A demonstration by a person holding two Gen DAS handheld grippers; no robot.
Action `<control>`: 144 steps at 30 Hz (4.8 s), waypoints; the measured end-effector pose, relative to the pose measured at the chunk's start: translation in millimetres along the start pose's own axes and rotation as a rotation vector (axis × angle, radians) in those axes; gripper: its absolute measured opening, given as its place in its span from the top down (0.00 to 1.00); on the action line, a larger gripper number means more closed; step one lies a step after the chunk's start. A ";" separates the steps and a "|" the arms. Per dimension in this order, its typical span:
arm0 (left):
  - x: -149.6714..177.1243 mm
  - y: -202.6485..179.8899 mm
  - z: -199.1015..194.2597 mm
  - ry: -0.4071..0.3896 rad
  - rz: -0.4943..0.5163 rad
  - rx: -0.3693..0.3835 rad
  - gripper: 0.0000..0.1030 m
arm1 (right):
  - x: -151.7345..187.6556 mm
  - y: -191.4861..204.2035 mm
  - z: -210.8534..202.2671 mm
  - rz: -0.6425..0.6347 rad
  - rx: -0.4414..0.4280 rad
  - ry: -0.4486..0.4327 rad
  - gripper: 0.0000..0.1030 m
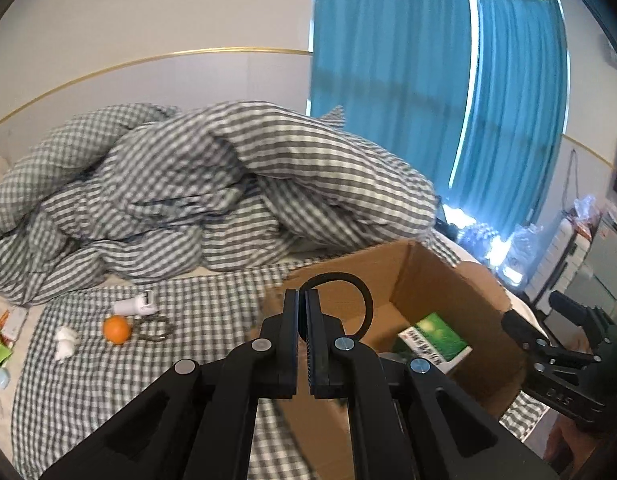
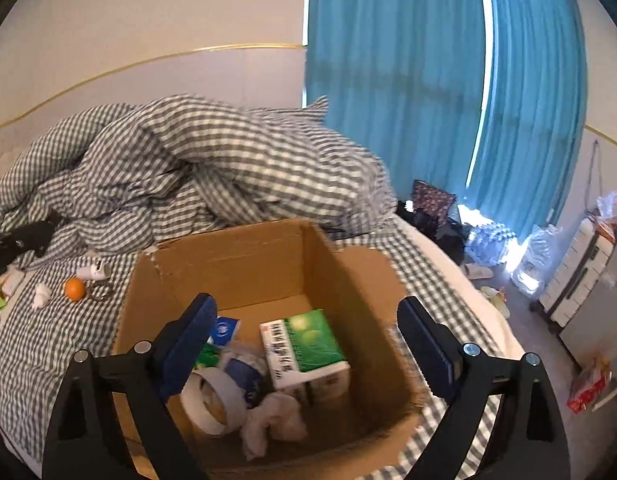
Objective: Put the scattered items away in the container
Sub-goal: 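Carry the tube and hair tie to the cardboard box and release both inside, then withdraw both tools from the cardboard box back over the bed, then grasp the orange with the right tool while the left tool grasps the white plush toy, then carry the orange and plush toy to the cardboard box and release both inside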
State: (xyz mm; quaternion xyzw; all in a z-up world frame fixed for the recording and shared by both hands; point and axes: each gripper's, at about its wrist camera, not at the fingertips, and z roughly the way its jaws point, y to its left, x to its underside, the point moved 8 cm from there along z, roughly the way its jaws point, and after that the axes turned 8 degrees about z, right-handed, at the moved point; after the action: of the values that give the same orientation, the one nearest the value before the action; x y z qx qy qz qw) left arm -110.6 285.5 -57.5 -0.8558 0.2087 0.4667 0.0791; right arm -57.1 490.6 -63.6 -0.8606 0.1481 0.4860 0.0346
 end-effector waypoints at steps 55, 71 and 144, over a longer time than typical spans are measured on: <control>109.7 278.8 -68.3 0.065 -0.217 -0.393 0.00 | 14.9 248.9 -21.5 -0.187 -0.321 -0.018 0.00; 154.9 389.8 -38.5 0.131 -0.283 -0.474 0.00 | 48.7 359.8 35.3 -0.218 -0.420 0.085 0.00; 107.6 372.6 -2.3 0.055 -0.313 -0.436 0.45 | 68.6 415.8 107.3 -0.360 -0.467 0.147 0.45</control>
State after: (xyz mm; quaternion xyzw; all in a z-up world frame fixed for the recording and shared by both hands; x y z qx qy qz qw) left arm -218.1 -81.2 -123.5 -0.8868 -0.0296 0.4593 -0.0413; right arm -232.5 100.7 -143.0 -0.8906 -0.1207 0.4292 -0.0894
